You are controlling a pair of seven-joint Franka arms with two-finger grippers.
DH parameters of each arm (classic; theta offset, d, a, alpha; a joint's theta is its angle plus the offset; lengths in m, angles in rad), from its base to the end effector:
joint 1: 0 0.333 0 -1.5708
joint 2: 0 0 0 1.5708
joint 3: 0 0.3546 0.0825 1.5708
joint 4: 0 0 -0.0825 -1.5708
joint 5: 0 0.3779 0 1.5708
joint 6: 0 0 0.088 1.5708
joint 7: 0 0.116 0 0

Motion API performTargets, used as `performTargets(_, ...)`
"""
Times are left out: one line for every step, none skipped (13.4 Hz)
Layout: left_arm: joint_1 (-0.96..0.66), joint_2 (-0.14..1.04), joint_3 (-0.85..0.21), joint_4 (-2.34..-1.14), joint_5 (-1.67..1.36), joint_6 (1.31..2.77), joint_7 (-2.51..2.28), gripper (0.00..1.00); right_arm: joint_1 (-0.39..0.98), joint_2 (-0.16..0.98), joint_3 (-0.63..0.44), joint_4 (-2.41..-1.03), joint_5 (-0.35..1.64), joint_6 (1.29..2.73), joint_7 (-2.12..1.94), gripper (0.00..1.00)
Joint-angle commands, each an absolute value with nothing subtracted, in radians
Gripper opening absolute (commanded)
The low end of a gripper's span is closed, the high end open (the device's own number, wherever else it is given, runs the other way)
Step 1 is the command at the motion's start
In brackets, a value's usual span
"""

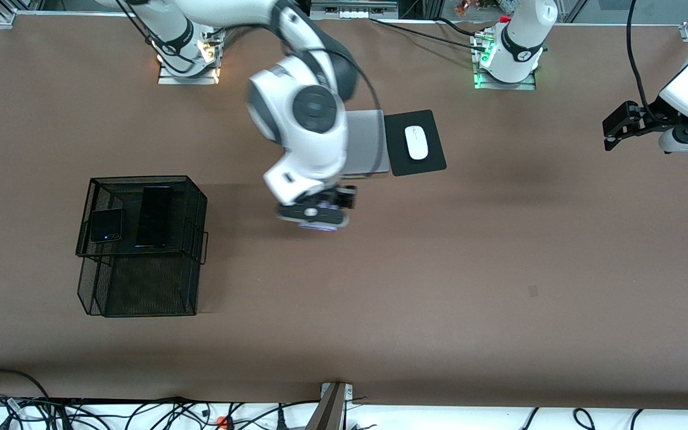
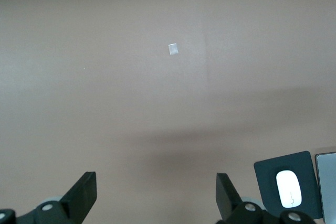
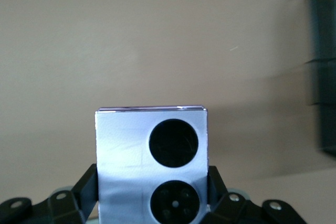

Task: Place phones with both arms
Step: 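Carry the white flip phone over the basket with the right gripper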

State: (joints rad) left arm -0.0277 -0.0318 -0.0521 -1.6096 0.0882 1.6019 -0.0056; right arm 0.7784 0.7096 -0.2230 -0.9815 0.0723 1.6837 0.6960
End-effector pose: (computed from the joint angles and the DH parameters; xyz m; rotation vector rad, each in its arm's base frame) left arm 0.5395 -0.0337 0.6565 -3.0504 0.1158 -0.0425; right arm 0.6109 0.4598 0.4753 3.0827 -0.1474 0.0749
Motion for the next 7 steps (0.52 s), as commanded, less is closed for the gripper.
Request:
performTargets(-0.020, -0.025, -0.051, -1.586, 0.077, 1.594, 0.006, 1.00, 0.669, 0.608, -0.228, -1.055, 0.072, 1.599, 0.493, 0.00)
performTargets(-0.020, -0.025, -0.051, -1.586, 0.077, 1.594, 0.005, 1.00, 0.641, 0.589, -0.262, -1.087, 0.074, 1.598, 0.407, 0.00)
performTargets(-0.020, -0.025, -0.052, -1.586, 0.077, 1.592, 0.005, 1.00, 0.614, 0.580, -0.299, -1.101, 0.074, 1.608, 0.305, 0.00)
performTargets(-0.020, -0.025, -0.054, -1.586, 0.077, 1.591, 0.005, 1.00, 0.573, 0.580, -0.322, -1.101, 0.077, 1.611, 0.200, 0.00)
performTargets(-0.021, -0.025, -0.054, -1.586, 0.077, 1.591, 0.005, 1.00, 0.519, 0.581, -0.324, -1.101, 0.092, 1.611, 0.125, 0.00)
performTargets(-0.021, -0.025, -0.054, -1.586, 0.077, 1.591, 0.005, 1.00, 0.446, 0.587, -0.324, -1.098, 0.119, 1.624, 0.047, 0.00)
performTargets(-0.020, -0.025, -0.054, -1.586, 0.077, 1.591, 0.005, 1.00, 0.383, 0.589, -0.322, -1.100, 0.156, 1.665, -0.028, 0.00)
